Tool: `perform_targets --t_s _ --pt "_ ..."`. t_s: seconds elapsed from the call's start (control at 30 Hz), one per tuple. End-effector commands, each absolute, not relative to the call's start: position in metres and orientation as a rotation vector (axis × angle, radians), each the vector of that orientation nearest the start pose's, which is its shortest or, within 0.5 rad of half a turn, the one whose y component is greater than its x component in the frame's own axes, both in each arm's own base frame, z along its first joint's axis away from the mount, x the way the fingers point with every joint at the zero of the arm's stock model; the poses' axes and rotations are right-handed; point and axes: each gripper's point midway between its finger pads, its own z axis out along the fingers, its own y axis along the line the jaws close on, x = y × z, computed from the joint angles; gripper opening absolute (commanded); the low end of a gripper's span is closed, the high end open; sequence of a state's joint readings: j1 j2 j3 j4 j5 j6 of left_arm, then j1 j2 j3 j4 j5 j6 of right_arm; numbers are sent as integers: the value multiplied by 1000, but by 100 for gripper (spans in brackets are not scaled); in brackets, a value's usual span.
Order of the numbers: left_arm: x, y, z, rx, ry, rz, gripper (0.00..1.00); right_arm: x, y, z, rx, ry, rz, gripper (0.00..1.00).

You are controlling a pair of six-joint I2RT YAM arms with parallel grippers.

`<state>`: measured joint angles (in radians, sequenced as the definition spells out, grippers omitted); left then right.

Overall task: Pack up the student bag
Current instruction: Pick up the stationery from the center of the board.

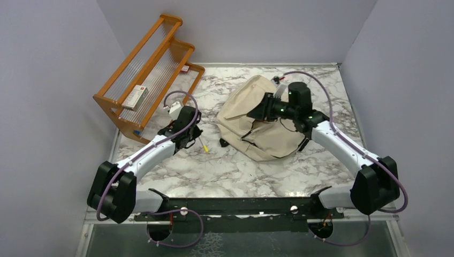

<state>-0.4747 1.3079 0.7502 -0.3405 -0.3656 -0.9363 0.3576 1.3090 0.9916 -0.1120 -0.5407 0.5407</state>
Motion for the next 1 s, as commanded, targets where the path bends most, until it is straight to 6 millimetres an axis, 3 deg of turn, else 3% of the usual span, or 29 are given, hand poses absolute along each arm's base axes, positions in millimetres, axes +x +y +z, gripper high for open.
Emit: perform_targets --t_s 0.0,0.2,0.33,0.57,0.97 --pt "336 -174 150 -542 2135 -603 0 303 289 231 -336 2060 1255 32" --pt "340 -217 199 -356 1978 -927 0 290 327 222 -357 2035 1386 34" --pt "337 -241 219 -262 1916 -1090 0 290 337 219 -360 2008 1410 35" --pt "334 -262 236 -143 1875 -1183 0 296 340 215 -354 2004 1392 37" --pt "331 -274 241 -95 1859 -1238 0 297 348 202 -317 2040 1448 37"
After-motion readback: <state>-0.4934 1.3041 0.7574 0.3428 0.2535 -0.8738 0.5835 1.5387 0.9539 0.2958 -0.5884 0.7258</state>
